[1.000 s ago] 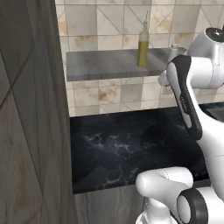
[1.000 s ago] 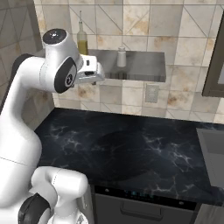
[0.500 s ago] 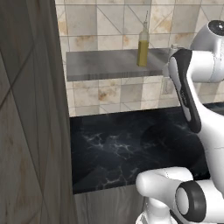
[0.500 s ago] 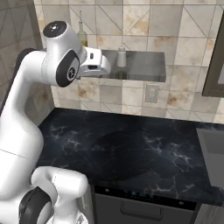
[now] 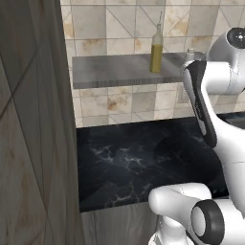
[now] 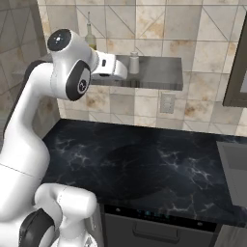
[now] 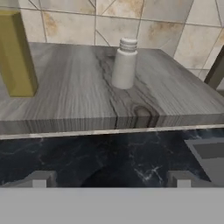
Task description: Take 2 condiments from the cabinet and move them on the counter near the stove.Make sure the condiments are lined up with each other, next to each other.
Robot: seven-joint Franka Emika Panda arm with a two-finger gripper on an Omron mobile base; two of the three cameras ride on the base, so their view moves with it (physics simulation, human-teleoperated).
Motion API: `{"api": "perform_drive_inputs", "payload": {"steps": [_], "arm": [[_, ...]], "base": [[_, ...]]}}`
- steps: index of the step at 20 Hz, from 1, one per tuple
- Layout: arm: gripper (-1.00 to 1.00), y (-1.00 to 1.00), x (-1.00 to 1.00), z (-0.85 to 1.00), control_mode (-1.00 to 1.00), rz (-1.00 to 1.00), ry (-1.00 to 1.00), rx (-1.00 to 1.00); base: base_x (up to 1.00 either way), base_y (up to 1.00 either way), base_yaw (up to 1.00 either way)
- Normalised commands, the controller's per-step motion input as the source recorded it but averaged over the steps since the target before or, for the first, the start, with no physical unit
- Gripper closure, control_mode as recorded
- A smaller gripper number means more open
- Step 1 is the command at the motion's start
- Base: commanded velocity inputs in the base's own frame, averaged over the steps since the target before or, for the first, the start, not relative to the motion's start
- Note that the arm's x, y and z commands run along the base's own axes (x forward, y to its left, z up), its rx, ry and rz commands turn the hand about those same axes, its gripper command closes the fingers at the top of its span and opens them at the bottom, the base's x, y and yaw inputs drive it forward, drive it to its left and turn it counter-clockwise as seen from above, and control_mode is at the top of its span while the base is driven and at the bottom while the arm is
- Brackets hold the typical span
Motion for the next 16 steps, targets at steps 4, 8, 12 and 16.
{"api": "perform_drive_inputs", "payload": {"steps": [4, 8, 12, 16], "arm": [[-1.0, -0.15, 0.26, 0.12, -1.0, -0.02, -0.06, 0.05], [-1.0, -0.12, 0.26, 0.14, -1.0, 0.0, -0.04, 0.04], [-1.0, -0.12, 0.25, 0.15, -1.0, 0.0, 0.0, 0.02], [-1.0, -0.16, 0.27, 0.0, -1.0, 0.0, 0.0, 0.0]], "base": [[0.0, 0.0, 0.0], [0.0, 0.0, 0.0], [0.0, 0.0, 0.0], [0.0, 0.0, 0.0]]}}
